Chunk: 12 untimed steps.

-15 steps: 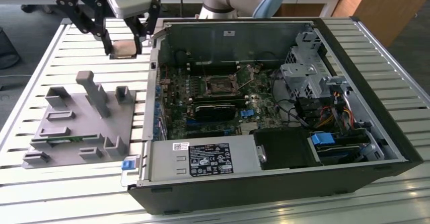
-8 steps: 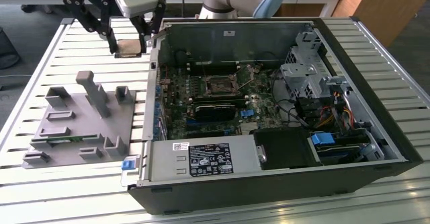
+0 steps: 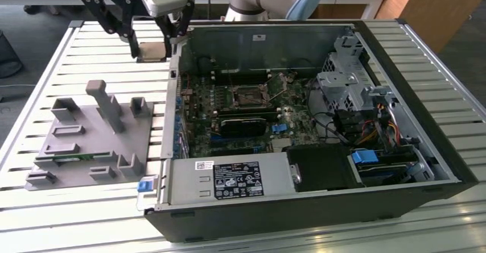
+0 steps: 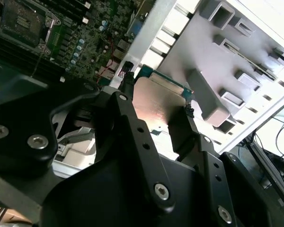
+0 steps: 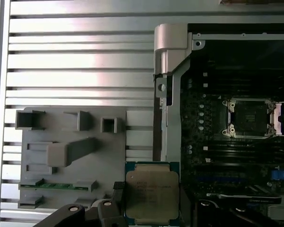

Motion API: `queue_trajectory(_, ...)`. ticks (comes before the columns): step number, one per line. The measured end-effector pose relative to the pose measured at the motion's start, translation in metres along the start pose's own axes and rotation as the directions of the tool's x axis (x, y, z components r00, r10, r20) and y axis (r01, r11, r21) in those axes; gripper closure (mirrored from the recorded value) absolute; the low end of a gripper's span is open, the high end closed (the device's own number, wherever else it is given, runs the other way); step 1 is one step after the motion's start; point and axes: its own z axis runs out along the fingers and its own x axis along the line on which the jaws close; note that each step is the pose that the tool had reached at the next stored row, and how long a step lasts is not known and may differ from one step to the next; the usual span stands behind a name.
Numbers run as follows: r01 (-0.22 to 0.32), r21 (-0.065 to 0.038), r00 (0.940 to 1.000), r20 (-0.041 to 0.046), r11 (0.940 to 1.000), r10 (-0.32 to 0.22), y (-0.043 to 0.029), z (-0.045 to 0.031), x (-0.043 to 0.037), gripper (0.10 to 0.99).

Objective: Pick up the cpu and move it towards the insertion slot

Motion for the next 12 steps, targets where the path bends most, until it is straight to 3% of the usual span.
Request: queue_trajectory(12,0.0,0.0,1.0,0.0,1.0,0.0,0.008,-0.0005,-0.0205,0.545)
